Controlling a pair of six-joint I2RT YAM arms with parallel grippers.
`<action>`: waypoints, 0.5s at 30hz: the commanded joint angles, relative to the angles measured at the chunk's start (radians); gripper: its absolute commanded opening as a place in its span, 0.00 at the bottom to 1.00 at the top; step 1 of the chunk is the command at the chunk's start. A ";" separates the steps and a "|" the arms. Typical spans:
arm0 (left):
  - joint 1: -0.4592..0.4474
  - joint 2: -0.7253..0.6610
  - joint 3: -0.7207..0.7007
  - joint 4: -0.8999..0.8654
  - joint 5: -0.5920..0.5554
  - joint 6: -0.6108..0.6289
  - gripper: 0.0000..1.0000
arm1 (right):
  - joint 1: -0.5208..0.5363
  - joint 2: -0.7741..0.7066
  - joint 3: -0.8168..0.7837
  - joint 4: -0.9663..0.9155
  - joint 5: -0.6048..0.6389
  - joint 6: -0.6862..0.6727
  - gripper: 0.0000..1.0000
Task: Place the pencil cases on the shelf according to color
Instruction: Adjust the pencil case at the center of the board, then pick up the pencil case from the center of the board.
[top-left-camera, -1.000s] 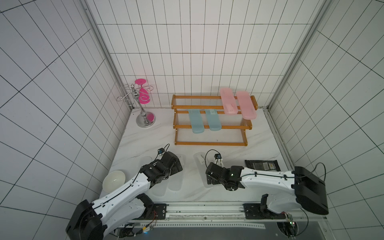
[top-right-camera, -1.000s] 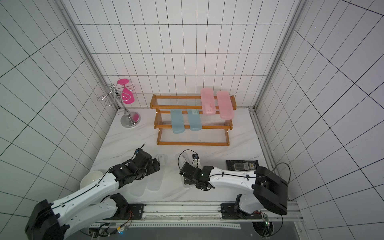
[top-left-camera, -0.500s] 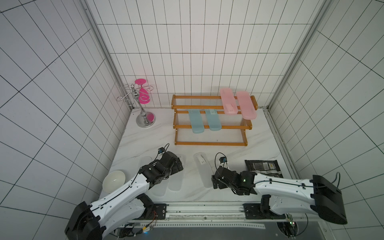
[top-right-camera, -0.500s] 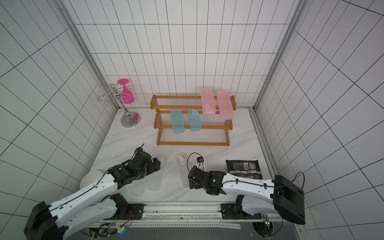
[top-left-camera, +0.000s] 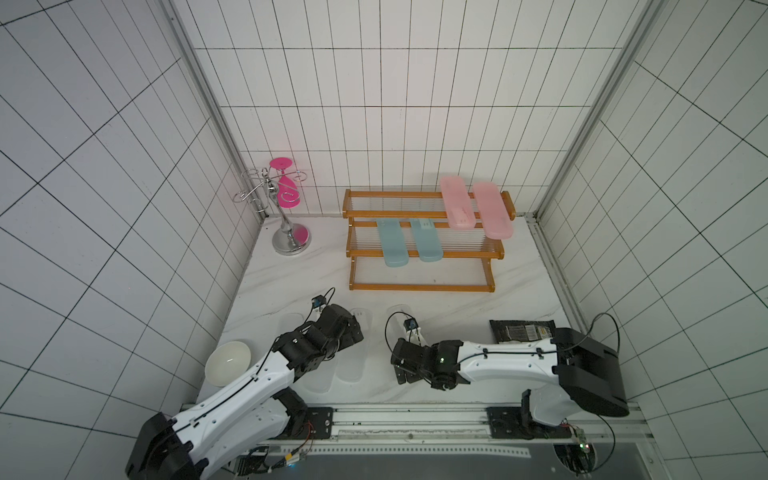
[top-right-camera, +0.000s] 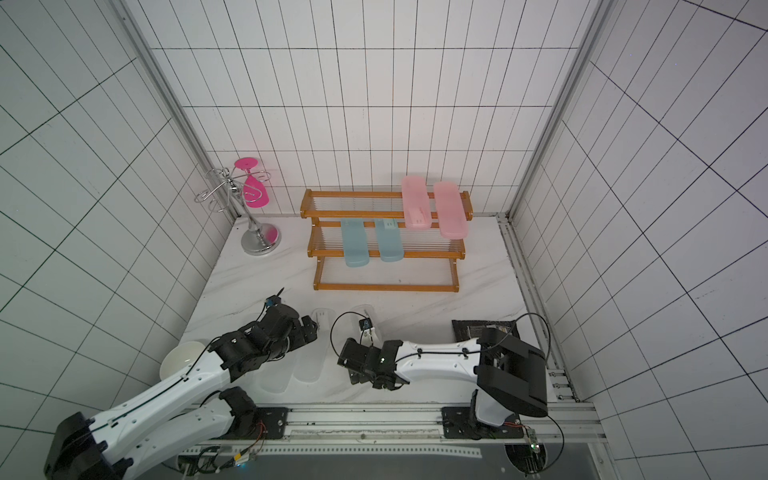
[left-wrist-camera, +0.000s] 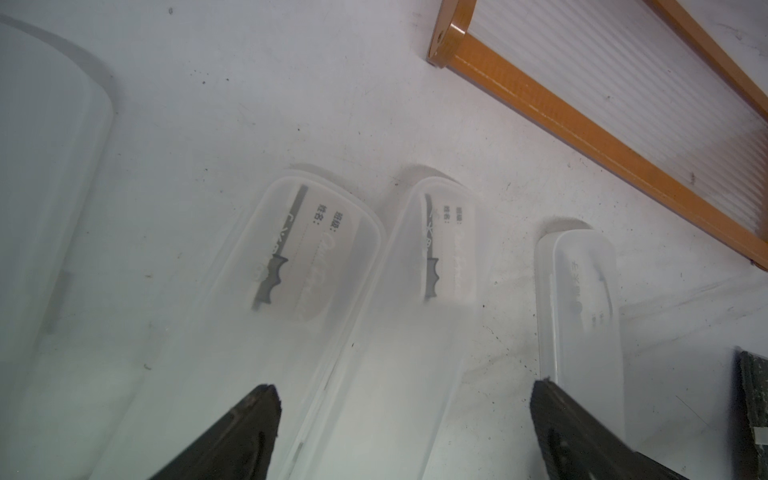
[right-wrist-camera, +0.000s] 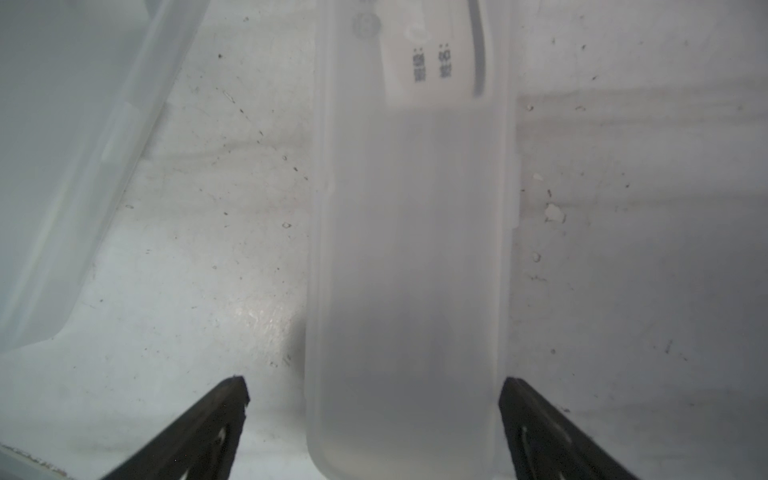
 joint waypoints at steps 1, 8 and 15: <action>0.006 -0.019 0.007 -0.010 -0.031 0.015 0.98 | 0.002 -0.028 -0.035 -0.043 0.033 0.060 0.99; 0.006 -0.027 0.004 -0.008 -0.020 0.015 0.98 | 0.003 -0.084 -0.117 -0.008 0.018 0.091 0.99; 0.006 -0.017 0.008 -0.003 0.010 0.012 0.98 | 0.005 -0.064 -0.105 0.001 0.009 0.073 0.99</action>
